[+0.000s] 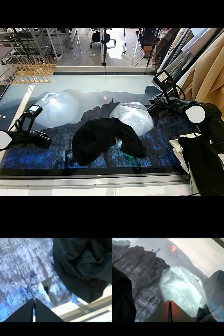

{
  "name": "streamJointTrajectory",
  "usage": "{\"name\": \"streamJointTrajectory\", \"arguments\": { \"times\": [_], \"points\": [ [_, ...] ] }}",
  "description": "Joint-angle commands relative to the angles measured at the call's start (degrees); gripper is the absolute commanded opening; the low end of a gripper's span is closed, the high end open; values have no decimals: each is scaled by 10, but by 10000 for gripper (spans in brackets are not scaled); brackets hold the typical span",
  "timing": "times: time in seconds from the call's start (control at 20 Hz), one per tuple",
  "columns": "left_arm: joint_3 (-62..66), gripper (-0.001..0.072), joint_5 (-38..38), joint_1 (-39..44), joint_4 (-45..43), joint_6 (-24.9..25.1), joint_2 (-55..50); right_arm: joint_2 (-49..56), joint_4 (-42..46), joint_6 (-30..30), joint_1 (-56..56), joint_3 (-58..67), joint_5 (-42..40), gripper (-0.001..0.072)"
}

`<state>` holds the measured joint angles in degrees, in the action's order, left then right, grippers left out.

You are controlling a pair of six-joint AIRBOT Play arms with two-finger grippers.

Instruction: Fold the clothes and pants, and hang the long-sleeved shirts on hangers.

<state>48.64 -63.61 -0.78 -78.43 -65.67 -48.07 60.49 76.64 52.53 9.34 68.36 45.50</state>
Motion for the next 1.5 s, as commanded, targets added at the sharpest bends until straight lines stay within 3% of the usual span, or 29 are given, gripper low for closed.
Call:
{"name": "streamJointTrajectory", "arguments": {
  "times": [0.0, 0.65, 0.75, 0.85, 1.05, 1.1, 1.15, 1.2, 1.3, 1.35, 1.45],
  "points": [
    [0, 6, 0, 0, 0, 0, 0, 0, 0, 2, 0, 0, 0, 19],
    [0, 7, 26, 0, 4, 0, -2, 0, 0, -2, 0, 0, -16, 19],
    [0, 7, 57, 0, 60, 0, -9, 0, -4, 1, 0, 0, -68, 19],
    [0, 7, 56, 0, 132, 0, -18, -1, -68, 25, 0, 2, -107, 18],
    [-1, 14, 56, 0, 248, 0, -37, -1, -95, 31, 0, 19, -80, 19],
    [-1, 99, 55, 0, 273, 0, -42, -2, -91, 34, 0, 19, -71, 19],
    [-1, 365, 55, 2, 295, 0, -49, -4, -88, 40, 0, 19, -60, 20],
    [-1, 508, 54, 8, 299, 1, -56, -6, -76, 72, 0, 19, -53, 25],
    [-2, 507, 24, 38, 296, 46, -82, -8, -40, 230, -24, 19, -24, 461],
    [-9, 506, 17, 62, 296, 64, -99, -5, -35, 273, -48, 18, 21, 466],
    [-30, 507, 17, 113, 296, 92, -136, 0, -56, 247, -110, -4, 146, 466]
  ]
}}
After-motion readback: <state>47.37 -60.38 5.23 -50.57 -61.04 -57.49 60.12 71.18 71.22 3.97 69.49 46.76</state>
